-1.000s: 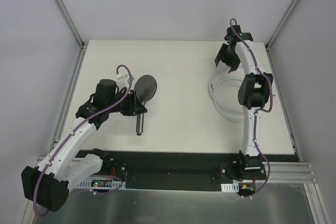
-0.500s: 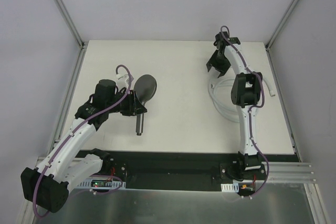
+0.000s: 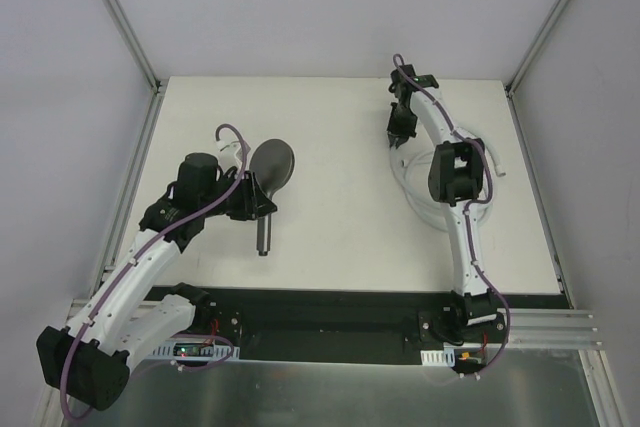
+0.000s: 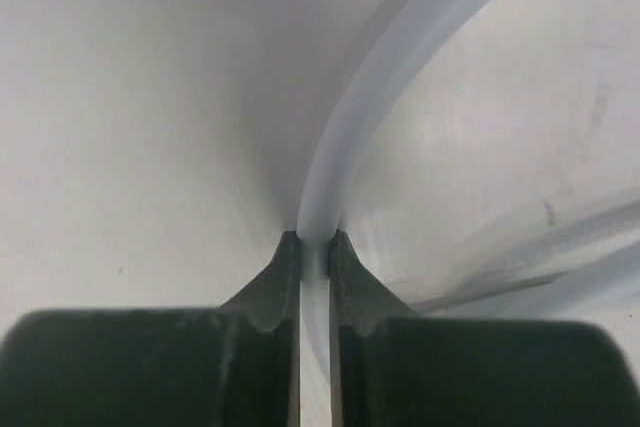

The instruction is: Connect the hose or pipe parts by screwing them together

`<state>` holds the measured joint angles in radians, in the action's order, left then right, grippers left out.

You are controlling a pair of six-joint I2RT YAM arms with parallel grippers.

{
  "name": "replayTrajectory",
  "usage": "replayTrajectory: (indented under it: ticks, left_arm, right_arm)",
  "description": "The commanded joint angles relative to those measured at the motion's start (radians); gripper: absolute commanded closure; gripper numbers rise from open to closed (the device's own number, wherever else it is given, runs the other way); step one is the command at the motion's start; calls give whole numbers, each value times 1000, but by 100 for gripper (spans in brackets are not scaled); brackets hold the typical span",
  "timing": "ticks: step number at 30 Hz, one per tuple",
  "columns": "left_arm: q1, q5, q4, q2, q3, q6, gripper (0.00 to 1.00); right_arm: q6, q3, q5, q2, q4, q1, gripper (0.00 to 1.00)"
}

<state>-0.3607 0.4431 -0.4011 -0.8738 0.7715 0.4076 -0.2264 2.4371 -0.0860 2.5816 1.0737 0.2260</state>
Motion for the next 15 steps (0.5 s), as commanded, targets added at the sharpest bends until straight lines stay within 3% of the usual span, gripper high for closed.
replayTrajectory:
  ticks: [1,6,10,11,15]
  left_arm:
    - [-6,-110,42,44,17,0,100]
    - [6,-276,-25,65,38,36,100]
    - [20,-386,-61,88,49,62,100]
    - [20,-409,-68,101,51,65,100]
    - [22,-510,-99,122,57,85,100]
  right_arm:
    - [326,66,109,-35,-89,133,99]
    - [691,-30,144,-135,-136,283,99]
    - [971,-411,225,-392,-329,397,99]
    - [1037,-649,242,-452,-472,415,99]
    - [1314,-1109,351,-719,-737,470,99]
